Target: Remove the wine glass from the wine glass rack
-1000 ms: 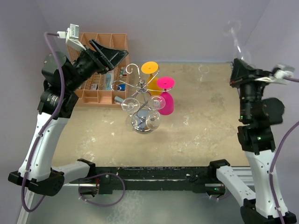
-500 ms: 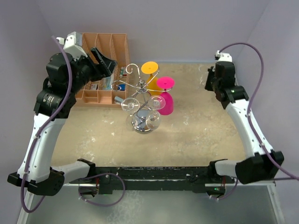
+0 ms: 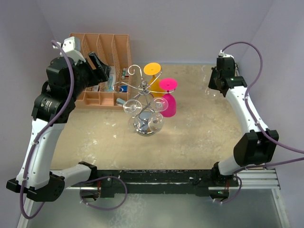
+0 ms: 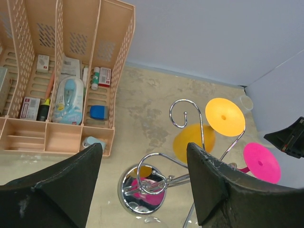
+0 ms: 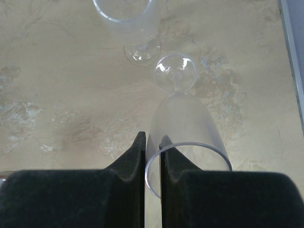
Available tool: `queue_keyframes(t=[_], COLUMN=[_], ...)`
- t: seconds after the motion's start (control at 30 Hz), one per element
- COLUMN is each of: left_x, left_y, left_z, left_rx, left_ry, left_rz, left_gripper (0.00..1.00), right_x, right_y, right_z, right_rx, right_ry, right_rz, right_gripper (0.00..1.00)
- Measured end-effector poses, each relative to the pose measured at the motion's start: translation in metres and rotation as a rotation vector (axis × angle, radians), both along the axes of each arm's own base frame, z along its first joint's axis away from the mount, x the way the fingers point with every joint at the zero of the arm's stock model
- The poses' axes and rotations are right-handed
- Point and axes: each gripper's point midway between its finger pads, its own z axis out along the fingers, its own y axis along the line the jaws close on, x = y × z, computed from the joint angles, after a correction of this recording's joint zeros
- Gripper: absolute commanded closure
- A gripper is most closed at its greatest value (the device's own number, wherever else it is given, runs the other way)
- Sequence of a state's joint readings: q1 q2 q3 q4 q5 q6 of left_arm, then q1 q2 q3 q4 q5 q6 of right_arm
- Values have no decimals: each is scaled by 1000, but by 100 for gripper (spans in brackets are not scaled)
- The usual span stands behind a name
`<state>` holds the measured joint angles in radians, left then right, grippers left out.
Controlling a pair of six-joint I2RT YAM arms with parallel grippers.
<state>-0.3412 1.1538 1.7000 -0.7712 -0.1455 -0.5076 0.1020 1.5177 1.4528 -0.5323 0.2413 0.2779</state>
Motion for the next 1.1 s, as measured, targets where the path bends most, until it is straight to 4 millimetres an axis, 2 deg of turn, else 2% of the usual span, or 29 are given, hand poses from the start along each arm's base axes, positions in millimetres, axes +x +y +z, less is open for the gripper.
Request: queue_keyframes(t=[0.1, 0.23, 0.5, 0.67, 0.8, 0.9, 1.1], left_x=[-1, -2, -4, -4, -4, -3, -4], left_y=[1, -1, -9, -19, -34, -42, -47], left_z=[1, 1, 3, 7, 10, 10, 15], left_rx=[6, 11, 3, -38, -103, -141, -173], left_ry=[-4, -7, -12, -24, -29, -28, -39], left_rz=[-2, -16, -61, -105, -161, -193, -213], left_gripper=[29, 17, 11, 10, 8, 8, 7], right_x=[-1, 1, 26, 39, 42, 44, 45], right_y=[-7, -18, -37, -34, -34, -34, -33], right_z=[-2, -6, -39, -35, -37, -38, -34], right_rx=[-2, -3, -4, 4, 2, 2, 3], right_ry=[7, 17, 110, 100, 113, 121, 125], right_rz=[-17, -40, -57, -40, -32, -27, -21], right_gripper=[100, 100, 100, 98, 93, 84, 78])
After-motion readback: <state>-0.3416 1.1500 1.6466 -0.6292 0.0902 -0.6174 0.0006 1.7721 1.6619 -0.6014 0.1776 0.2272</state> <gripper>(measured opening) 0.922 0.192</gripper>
